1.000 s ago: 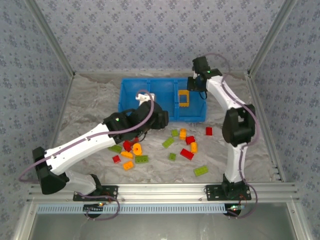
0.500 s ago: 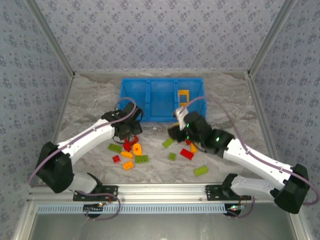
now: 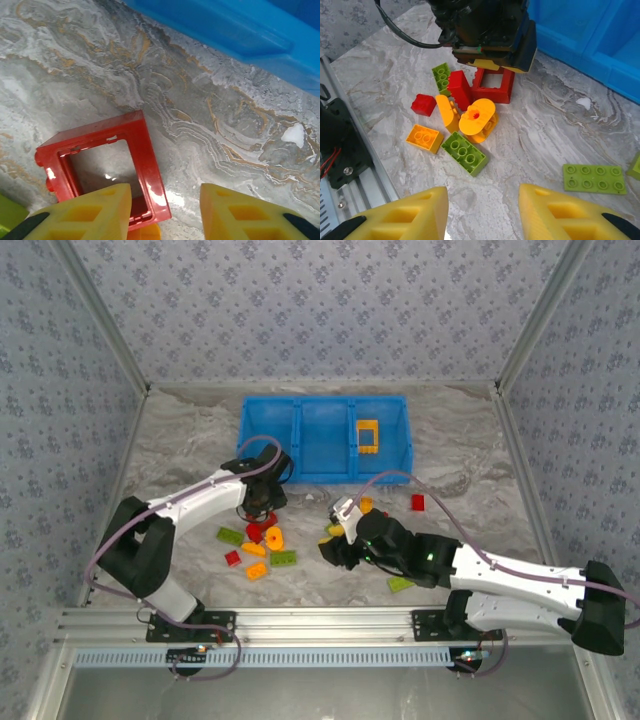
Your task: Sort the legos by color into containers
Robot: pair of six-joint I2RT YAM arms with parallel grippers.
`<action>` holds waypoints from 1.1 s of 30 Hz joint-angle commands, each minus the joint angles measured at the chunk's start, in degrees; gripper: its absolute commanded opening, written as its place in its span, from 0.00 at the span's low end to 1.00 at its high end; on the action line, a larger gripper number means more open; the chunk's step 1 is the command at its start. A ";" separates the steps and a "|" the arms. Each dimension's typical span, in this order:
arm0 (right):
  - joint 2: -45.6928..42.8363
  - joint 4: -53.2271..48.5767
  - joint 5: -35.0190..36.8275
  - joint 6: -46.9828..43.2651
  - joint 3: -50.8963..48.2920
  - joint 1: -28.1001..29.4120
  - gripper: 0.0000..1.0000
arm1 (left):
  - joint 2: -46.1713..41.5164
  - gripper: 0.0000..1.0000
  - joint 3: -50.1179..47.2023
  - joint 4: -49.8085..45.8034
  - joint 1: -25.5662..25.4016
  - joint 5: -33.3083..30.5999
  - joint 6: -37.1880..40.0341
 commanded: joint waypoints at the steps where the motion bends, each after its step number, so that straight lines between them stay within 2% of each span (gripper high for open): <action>1: -0.58 0.49 2.09 0.48 1.39 0.38 0.44 | 1.62 0.39 -0.82 1.76 0.29 0.36 -0.89; 13: 0.11 0.45 3.10 1.45 1.27 0.03 0.43 | 3.97 0.35 -1.05 0.21 -0.92 -2.18 -1.20; 17: 0.22 1.36 2.48 1.71 1.16 0.02 0.43 | 5.64 0.21 -1.37 1.10 -1.01 -2.18 -0.98; 22: 0.02 1.33 2.98 1.88 1.39 -0.04 0.43 | 5.77 0.12 -0.67 0.59 -1.39 -3.33 -0.60; 29: -0.24 0.20 3.72 1.80 2.11 -0.45 0.42 | 2.69 0.00 3.54 -5.33 -4.05 -8.59 0.46; 33: -1.85 -1.21 6.23 1.53 3.36 -0.75 0.42 | -1.00 0.00 9.43 -12.50 -6.95 -13.64 1.88</action>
